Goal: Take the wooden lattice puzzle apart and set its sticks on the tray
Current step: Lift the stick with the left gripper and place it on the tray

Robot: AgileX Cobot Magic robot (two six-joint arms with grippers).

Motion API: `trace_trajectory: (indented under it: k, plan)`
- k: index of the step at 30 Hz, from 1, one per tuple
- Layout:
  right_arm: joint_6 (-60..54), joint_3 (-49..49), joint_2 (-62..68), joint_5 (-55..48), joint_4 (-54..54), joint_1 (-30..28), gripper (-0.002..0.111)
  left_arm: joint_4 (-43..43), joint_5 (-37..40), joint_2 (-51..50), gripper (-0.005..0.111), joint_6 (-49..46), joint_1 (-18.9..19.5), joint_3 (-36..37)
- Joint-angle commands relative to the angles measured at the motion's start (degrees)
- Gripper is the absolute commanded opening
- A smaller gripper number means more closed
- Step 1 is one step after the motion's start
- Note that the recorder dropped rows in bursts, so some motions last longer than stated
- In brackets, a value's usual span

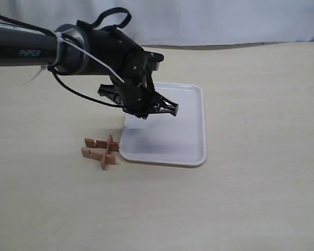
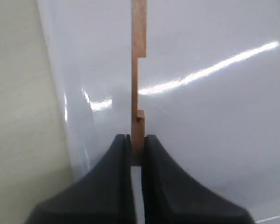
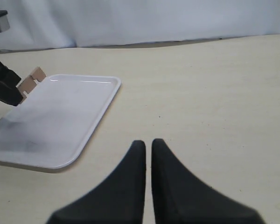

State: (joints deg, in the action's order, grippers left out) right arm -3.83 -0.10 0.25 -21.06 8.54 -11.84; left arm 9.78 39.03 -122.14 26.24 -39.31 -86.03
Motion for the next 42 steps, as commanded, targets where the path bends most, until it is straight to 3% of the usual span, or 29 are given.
trace_trajectory:
  k: [1, 15, 20, 26, 30, 35, 39, 42]
  plan:
    - [0.15, 0.1, -0.25, 0.17, -0.01, -0.33, 0.005, -0.66, 1.24, -2.89, 0.0, -0.96, -0.09, -2.63]
    - [0.15, 0.1, -0.25, 0.17, -0.01, -0.33, 0.005, -0.84, 1.51, -3.67, 0.001, -0.86, -0.09, -2.91]
    - [0.01, 0.1, -0.25, 0.17, -0.01, -0.33, 0.005, -0.84, 1.77, -4.78, 0.015, -0.49, -0.09, -2.91]
    - [0.01, 0.1, -0.25, 0.17, -0.01, -0.33, 0.005, -0.52, 2.81, -4.78, 0.045, -0.49, -0.09, -2.91]
    - [0.01, 0.1, -0.25, 0.17, -0.01, -0.33, 0.005, -0.02, 8.6, -4.01, 0.056, -1.14, -0.09, -5.71]
    - [0.01, 0.1, -0.25, 0.17, -0.01, -0.33, 0.005, 0.01, 19.26, 0.03, 0.057, -4.25, -0.09, -9.64]
    - [0.01, 0.1, -0.25, 0.17, -0.01, -0.33, 0.005, 1.91, 24.66, 5.37, 0.057, -6.62, -0.09, -8.15]
    - [0.01, 0.1, -0.25, 0.17, -0.01, -0.33, 0.005, 4.5, 26.15, 9.67, 0.056, -6.62, -0.09, -3.13]
